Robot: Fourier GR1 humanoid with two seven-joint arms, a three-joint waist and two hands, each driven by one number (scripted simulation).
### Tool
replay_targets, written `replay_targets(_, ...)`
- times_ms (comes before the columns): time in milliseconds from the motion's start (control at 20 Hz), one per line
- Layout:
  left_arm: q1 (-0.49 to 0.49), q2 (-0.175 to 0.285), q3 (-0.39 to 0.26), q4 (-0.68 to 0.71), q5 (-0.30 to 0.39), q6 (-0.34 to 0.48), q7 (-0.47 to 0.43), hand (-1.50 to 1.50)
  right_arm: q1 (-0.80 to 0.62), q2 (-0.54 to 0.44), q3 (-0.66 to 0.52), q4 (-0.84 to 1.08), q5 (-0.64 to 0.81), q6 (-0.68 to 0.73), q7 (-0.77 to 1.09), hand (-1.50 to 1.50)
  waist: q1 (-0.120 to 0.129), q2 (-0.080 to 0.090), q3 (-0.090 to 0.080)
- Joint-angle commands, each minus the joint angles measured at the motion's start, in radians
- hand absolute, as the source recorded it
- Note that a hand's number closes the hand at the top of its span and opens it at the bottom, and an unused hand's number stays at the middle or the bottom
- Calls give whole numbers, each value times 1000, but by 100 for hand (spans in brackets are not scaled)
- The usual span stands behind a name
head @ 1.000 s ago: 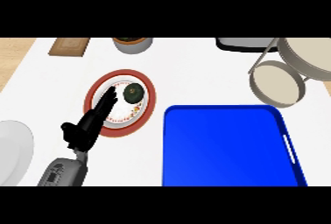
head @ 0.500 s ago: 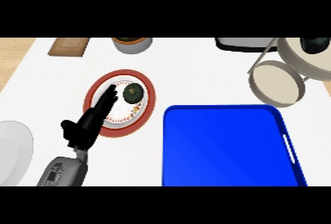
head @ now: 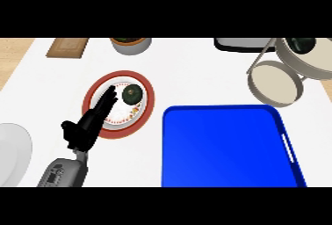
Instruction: Pick the eggplant from the tray and place it in the tiered basket
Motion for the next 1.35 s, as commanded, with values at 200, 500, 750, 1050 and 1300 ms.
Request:
replay_targets(200, 24, 5, -4, -49, 5, -22, 8, 0, 10, -72, -78, -33, -58, -164, 18, -150, 10, 5, 3)
replay_targets(500, 51, -11, -21, -42, -27, 4, -22, 0, 104, -198, -92, -65, -28, -402, -78, -150, 3, 7, 4)
replay_targets(750, 30, 20, 15, -35, -3, -21, -7, 0, 152, -320, -207, -61, -120, -410, -163, -150, -1, 9, 5)
replay_targets(1050, 55, 12, -3, -83, -10, -17, 10, 0, 306, -491, -331, -9, -232, -214, -270, -150, -7, 6, 8)
replay_targets(1300, 51, 3, 18, -42, -3, -12, -16, 0, 439, -610, -358, 30, -253, -27, -306, -150, -15, 7, 9)
